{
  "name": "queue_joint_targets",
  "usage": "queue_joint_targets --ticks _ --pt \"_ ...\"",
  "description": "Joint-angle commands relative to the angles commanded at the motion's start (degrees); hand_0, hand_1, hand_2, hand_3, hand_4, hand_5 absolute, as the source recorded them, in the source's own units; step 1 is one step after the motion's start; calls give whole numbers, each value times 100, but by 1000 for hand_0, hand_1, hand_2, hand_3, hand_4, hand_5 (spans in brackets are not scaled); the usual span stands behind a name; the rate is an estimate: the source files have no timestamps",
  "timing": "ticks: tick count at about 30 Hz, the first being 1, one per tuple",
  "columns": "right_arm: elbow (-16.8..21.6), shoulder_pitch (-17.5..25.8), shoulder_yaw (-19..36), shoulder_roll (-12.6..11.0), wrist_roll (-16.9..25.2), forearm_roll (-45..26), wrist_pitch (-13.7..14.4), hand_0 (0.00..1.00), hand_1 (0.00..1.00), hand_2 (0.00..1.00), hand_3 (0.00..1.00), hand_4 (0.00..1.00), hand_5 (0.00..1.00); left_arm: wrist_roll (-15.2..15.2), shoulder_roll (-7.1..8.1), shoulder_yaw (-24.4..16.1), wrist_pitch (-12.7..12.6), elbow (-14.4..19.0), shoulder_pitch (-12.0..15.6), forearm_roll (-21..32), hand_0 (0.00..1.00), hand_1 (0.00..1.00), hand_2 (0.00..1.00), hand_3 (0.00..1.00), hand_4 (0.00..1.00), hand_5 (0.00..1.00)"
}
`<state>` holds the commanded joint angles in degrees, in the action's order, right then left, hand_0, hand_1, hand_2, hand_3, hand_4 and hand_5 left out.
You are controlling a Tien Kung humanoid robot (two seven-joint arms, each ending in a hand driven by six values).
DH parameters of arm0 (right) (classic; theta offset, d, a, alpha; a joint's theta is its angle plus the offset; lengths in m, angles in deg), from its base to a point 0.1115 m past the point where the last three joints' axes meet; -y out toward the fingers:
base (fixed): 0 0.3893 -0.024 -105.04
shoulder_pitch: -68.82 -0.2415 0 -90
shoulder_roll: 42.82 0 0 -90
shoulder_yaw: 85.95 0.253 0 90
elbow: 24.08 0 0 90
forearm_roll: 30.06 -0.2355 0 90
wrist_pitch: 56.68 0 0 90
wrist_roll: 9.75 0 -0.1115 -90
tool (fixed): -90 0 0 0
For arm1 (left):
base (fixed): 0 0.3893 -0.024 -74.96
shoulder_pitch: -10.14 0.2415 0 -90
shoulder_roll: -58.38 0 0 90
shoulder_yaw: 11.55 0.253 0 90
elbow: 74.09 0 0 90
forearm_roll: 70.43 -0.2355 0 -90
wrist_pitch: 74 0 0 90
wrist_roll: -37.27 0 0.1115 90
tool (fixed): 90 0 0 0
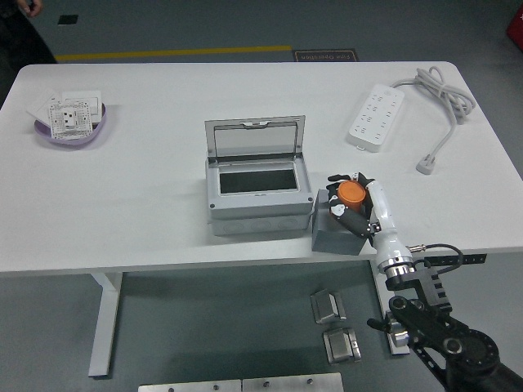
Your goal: Pick up the cylinder from the cube,place it in the box,flap close box
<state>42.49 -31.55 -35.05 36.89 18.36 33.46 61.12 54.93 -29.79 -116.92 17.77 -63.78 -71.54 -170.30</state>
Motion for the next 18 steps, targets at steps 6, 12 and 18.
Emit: queue_joint_targets --ticks 6,12,18 --pt "29 -54 -4 0 -13 83 91 490 350 427 398 2 2 -11 -1 51 -6 0 -12 52 672 682 578 684 440 2" --pt "-58 -217 -9 17 -34 210 172 456 292 403 347 2 2 -13 6 102 -11 0 -20 91 672 680 579 685 441 2" --pt "51 -684 -82 -33 -565 879 201 442 280 399 331 2 2 3 13 64 -9 0 -11 37 672 681 581 686 447 5"
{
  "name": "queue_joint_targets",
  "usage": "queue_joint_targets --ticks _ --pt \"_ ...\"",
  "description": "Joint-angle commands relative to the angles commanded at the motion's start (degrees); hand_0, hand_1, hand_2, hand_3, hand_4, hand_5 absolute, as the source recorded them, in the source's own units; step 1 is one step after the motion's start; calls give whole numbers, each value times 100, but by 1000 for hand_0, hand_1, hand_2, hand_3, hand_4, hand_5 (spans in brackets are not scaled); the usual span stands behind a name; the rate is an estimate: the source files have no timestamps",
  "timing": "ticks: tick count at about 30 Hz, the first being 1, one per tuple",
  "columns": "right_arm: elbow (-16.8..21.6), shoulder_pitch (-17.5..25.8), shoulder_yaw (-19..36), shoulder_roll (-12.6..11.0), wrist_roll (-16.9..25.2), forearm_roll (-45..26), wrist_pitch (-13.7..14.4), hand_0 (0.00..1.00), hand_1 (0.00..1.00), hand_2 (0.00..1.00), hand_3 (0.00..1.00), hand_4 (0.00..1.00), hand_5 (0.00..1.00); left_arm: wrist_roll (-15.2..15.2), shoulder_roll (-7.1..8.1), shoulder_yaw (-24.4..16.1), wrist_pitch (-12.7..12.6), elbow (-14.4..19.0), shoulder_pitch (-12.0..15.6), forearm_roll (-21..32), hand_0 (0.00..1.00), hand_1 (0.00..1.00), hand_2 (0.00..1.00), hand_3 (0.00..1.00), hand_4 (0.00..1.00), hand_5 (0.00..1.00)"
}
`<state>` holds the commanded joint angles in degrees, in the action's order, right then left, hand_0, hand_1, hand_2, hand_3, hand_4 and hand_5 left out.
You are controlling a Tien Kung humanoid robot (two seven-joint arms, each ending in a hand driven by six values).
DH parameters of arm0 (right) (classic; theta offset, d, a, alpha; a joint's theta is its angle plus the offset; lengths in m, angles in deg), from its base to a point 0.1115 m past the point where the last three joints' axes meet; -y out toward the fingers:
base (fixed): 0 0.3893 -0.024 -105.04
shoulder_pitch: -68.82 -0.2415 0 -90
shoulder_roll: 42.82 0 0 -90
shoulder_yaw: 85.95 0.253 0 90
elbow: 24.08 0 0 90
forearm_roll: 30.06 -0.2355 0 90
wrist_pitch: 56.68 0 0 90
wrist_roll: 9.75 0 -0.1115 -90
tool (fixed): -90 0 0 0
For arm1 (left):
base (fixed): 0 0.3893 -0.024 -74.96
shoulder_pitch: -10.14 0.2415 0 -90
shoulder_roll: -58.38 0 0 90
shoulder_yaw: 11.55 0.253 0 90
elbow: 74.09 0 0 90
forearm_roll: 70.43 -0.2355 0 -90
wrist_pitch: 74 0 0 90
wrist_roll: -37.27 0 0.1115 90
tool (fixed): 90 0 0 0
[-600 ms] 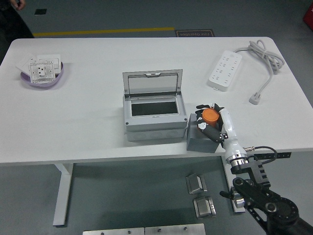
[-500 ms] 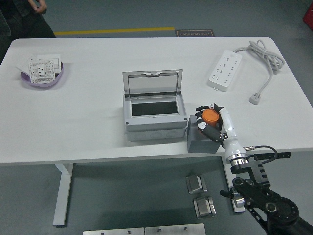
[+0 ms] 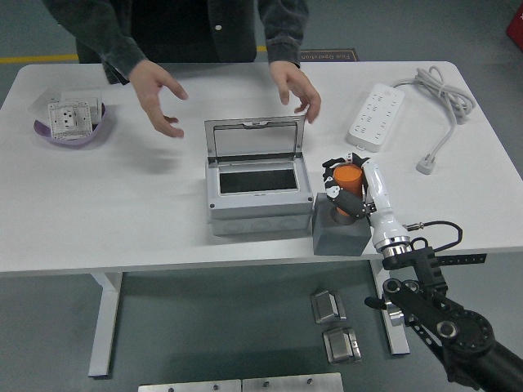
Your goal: Pick up the cylinder from the cube,place it in the box,flap close box
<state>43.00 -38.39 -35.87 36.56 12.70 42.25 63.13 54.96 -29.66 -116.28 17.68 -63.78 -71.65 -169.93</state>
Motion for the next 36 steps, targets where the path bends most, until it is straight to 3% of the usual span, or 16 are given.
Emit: queue_joint_targets --ticks 8,15,27,36 --pt "157 -889 -393 51 -1094 1282 -436 453 290 403 338 2 2 26 37 -32 -1 0 2 -45 673 680 582 689 449 4" --pt "-180 -1542 -1026 284 -1887 2179 -798 446 278 396 337 2 2 36 62 27 -1 0 -9 -5 673 681 583 690 460 19" --pt "-1086 -2444 -1859 638 -2252 2427 -1164 432 267 391 321 2 2 43 116 52 -1 0 -51 -4 673 681 583 690 462 21" --pt "-1765 -2943 -2194 829 -2168 2290 -1459 430 266 392 321 2 2 49 131 21 15 0 -89 -100 673 681 583 690 463 21"
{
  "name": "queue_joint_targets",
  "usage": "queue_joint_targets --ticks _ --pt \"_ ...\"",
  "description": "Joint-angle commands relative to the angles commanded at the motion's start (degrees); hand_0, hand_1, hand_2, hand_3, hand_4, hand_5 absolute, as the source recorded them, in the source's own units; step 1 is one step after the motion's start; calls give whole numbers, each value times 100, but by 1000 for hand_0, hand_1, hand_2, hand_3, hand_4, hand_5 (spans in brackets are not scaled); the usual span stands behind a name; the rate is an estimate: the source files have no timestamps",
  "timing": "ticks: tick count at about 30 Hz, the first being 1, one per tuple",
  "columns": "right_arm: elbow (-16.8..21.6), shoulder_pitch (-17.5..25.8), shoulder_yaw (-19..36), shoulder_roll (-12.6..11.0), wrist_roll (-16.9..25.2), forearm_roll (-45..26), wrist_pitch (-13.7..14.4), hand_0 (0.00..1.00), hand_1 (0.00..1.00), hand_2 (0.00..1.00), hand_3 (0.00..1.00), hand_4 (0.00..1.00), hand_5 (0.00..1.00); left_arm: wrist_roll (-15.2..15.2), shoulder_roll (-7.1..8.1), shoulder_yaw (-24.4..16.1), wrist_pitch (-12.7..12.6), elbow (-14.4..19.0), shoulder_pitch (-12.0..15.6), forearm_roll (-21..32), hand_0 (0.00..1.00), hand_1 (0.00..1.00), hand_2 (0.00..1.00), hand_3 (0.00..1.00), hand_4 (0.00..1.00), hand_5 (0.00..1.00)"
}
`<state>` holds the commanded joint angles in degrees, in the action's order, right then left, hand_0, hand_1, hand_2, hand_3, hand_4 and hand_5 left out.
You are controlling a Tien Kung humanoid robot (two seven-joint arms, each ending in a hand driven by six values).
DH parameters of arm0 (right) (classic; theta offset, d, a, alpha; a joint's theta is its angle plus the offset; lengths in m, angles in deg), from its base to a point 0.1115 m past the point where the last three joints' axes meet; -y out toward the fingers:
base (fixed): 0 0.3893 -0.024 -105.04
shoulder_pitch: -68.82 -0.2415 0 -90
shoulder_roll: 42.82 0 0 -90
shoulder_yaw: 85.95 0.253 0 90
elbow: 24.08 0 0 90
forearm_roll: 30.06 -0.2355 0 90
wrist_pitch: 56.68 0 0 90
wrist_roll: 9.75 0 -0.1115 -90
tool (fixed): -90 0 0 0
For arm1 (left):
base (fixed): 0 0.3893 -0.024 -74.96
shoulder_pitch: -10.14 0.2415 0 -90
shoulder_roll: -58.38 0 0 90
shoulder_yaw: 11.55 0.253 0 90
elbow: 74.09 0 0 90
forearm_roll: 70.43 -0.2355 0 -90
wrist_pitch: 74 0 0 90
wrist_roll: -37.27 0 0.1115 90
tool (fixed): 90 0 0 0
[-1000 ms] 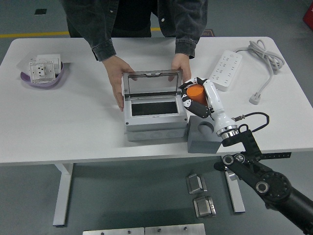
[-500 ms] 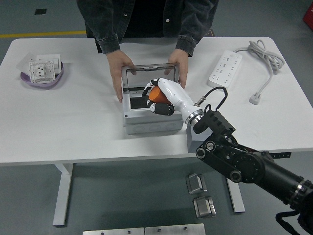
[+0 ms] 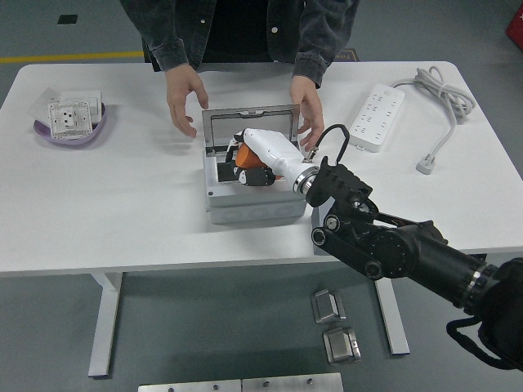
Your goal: Pick up the cylinder from the cube,place it in the box,flap close box
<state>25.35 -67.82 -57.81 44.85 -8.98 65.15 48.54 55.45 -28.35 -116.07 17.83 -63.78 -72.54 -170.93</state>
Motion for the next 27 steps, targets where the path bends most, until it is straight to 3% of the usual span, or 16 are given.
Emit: queue_joint_targets --ticks 8,9,14,15,20,21,27 --pt "-209 -140 -90 134 19 145 -92 443 277 407 366 2 2 -3 -3 83 -2 0 -51 67 673 681 584 690 465 24" --pt "-223 -142 -105 147 30 161 -88 552 547 624 710 367 9 -6 -3 109 -4 0 -61 92 674 681 583 690 463 22" --pt "-244 -131 -131 162 77 210 -60 552 547 624 710 367 9 -18 -1 189 -5 0 -91 158 674 681 583 690 463 22" --pt "-244 -129 -127 159 85 221 -51 619 597 686 899 766 184 -19 -1 193 -4 0 -95 158 673 681 583 690 460 21" --pt "-239 -118 -92 130 135 237 3 619 597 686 899 766 184 -26 0 209 -1 0 -106 156 673 681 583 690 460 21" --pt "-239 -115 -84 123 142 235 10 655 600 693 952 888 297 -28 -2 214 -1 0 -107 161 674 681 582 689 458 18" --pt "-217 -81 -54 73 191 211 59 656 578 683 954 923 330 -27 -14 212 4 0 -110 148 674 681 582 689 457 18"
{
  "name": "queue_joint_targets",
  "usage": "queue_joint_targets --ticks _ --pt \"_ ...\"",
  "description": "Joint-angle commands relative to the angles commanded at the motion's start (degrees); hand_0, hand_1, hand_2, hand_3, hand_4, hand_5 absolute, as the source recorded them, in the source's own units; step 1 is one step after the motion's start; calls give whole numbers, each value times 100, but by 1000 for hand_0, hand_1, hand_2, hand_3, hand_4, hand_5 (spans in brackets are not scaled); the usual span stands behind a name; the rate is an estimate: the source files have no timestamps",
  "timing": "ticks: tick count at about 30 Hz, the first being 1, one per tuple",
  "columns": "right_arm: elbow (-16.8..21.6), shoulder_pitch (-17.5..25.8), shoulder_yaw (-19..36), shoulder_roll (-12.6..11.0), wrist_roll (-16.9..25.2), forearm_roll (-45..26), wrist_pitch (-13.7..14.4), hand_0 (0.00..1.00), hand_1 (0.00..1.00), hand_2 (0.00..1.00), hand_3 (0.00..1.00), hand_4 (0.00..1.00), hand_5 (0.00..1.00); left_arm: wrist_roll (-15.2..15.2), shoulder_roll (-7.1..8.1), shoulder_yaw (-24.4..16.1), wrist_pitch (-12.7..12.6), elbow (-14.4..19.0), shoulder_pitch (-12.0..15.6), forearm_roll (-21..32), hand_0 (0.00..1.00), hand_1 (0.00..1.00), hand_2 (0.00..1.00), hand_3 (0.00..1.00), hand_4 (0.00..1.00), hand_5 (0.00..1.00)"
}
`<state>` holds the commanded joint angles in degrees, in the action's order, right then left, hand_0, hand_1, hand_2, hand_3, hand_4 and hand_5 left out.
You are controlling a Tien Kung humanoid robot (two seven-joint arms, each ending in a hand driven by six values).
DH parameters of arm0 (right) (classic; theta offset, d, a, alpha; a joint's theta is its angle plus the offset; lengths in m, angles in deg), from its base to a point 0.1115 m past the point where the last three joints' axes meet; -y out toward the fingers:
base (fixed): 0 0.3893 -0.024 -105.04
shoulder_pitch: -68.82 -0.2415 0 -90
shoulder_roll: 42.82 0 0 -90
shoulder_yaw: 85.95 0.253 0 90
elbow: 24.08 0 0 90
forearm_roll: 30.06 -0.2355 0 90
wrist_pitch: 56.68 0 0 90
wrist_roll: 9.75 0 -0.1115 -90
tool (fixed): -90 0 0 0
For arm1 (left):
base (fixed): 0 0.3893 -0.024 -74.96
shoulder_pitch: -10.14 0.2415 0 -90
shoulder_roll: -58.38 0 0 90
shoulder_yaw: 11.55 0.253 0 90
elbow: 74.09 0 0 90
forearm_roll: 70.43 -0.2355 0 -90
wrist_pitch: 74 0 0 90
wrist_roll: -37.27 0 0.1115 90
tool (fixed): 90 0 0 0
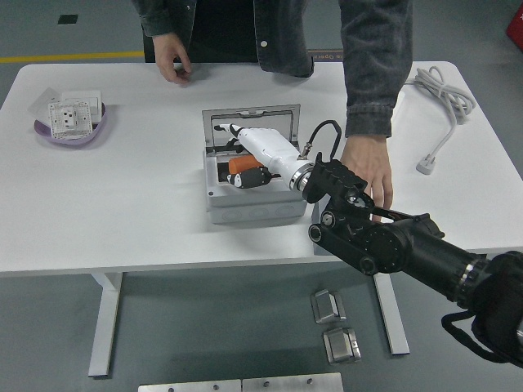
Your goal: Pick up the cylinder from the cube,place it in the box,flap close box
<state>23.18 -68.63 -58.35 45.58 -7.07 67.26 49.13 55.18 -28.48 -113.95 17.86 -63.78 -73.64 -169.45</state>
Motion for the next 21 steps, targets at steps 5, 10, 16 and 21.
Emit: queue_joint_targets --ticks 5,10,16,21 --pt "293 77 22 -181 9 -214 57 656 578 683 954 923 330 4 -22 -43 5 0 28 -40 674 681 582 689 457 18" --pt "894 112 27 -663 -20 -791 15 655 556 676 938 928 339 17 -56 -196 9 0 93 -168 674 681 582 688 456 18" --pt "1662 -112 181 -1157 -204 -1319 -215 651 545 668 917 918 346 35 -82 -330 18 0 122 -299 674 681 582 687 455 18" --pt "1559 -459 357 -1155 -242 -1287 -349 640 528 654 859 738 263 41 -58 -289 18 0 87 -282 674 681 581 685 447 16"
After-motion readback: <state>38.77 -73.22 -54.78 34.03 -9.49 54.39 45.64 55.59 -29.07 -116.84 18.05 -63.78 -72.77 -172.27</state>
